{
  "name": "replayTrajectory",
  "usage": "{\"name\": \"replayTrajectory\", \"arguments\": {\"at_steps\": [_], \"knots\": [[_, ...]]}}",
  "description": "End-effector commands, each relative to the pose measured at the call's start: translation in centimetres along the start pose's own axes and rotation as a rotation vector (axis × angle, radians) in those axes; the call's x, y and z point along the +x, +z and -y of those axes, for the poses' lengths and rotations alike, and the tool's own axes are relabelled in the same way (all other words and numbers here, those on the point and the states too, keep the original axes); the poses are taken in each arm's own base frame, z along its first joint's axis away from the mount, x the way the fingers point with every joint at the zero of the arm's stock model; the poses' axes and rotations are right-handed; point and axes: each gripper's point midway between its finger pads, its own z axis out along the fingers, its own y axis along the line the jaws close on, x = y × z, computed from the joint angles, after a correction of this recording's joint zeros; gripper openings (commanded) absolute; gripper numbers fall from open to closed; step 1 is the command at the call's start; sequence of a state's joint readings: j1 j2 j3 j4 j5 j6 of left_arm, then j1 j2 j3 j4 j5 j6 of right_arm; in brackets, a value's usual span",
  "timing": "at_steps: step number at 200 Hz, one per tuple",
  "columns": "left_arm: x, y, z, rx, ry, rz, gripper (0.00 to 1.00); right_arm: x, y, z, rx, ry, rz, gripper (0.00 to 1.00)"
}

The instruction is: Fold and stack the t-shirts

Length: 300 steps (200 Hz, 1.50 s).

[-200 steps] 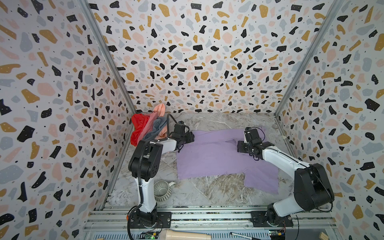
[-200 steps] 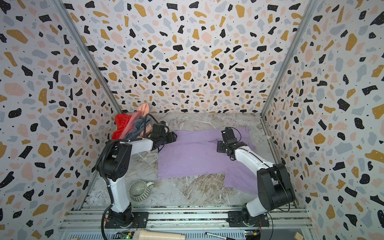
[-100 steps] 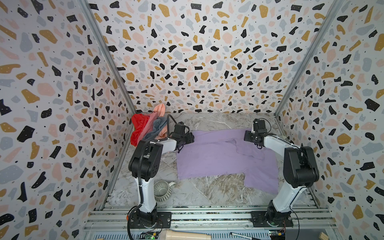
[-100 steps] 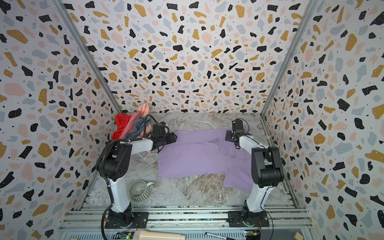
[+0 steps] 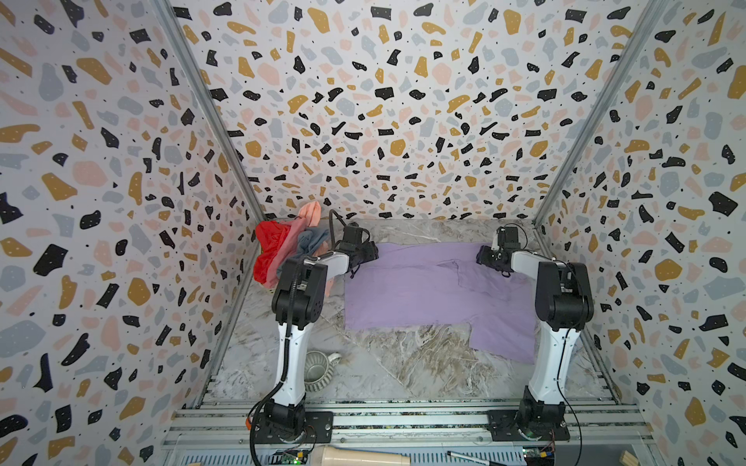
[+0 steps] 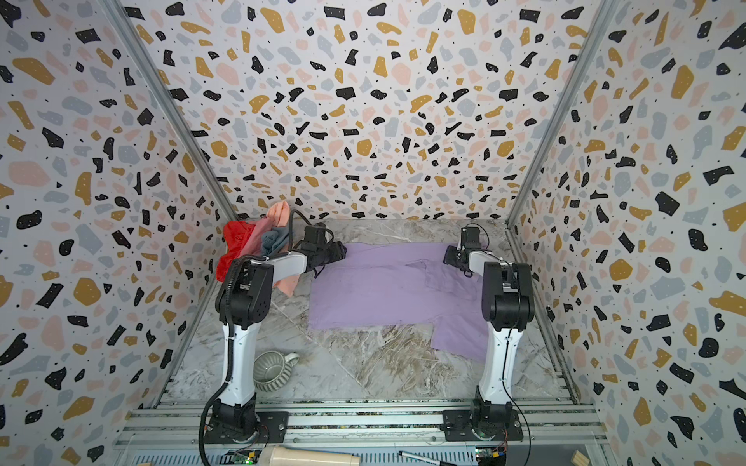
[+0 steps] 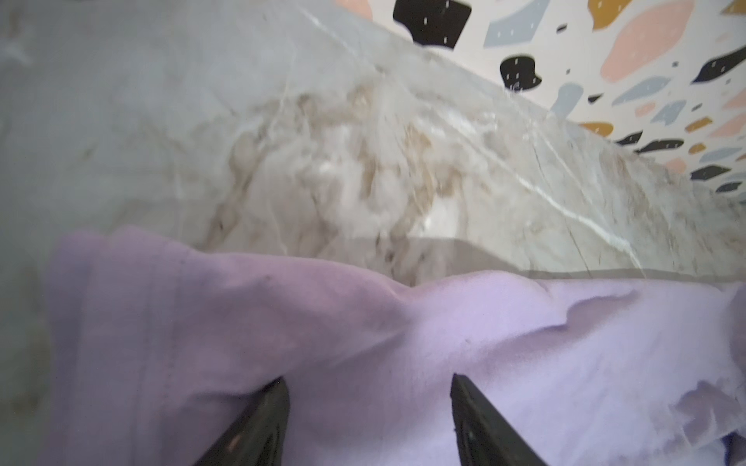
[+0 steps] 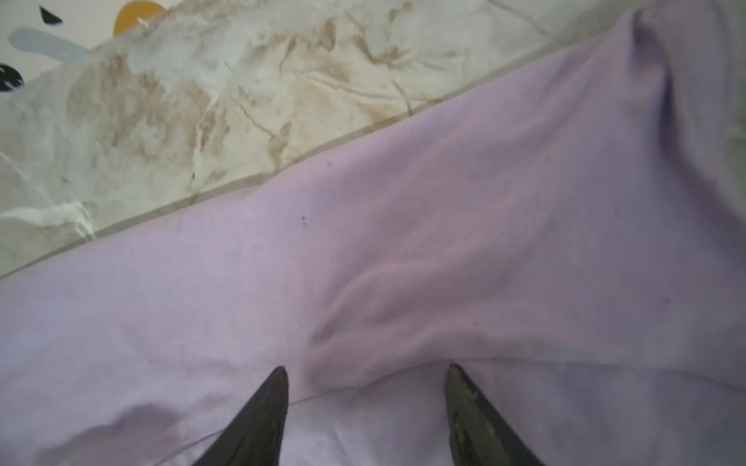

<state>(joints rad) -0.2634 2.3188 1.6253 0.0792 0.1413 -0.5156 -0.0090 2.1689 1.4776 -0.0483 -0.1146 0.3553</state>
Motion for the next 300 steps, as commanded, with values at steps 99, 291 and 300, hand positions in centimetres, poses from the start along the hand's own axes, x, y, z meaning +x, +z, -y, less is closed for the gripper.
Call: {"name": "replayTrajectory", "arguments": {"at_steps": [99,291,300], "knots": [[-3.5,-13.5,2.6,0.024,0.161,0.085,0.74,1.6,-13.3,0.2,-0.026,0.052,0.098,0.66],[19.0,-20.2,-5.1,-0.221,-0.008,-0.242,0.52,17.0,-25.5,9.4,0.257,0.371,0.017,0.81],[19.0,-19.9,-5.1,-0.216,-0.022,-0.231,0.49,17.9,-25.3,9.5,0.263,0.387,-0.013,0.81]]}}
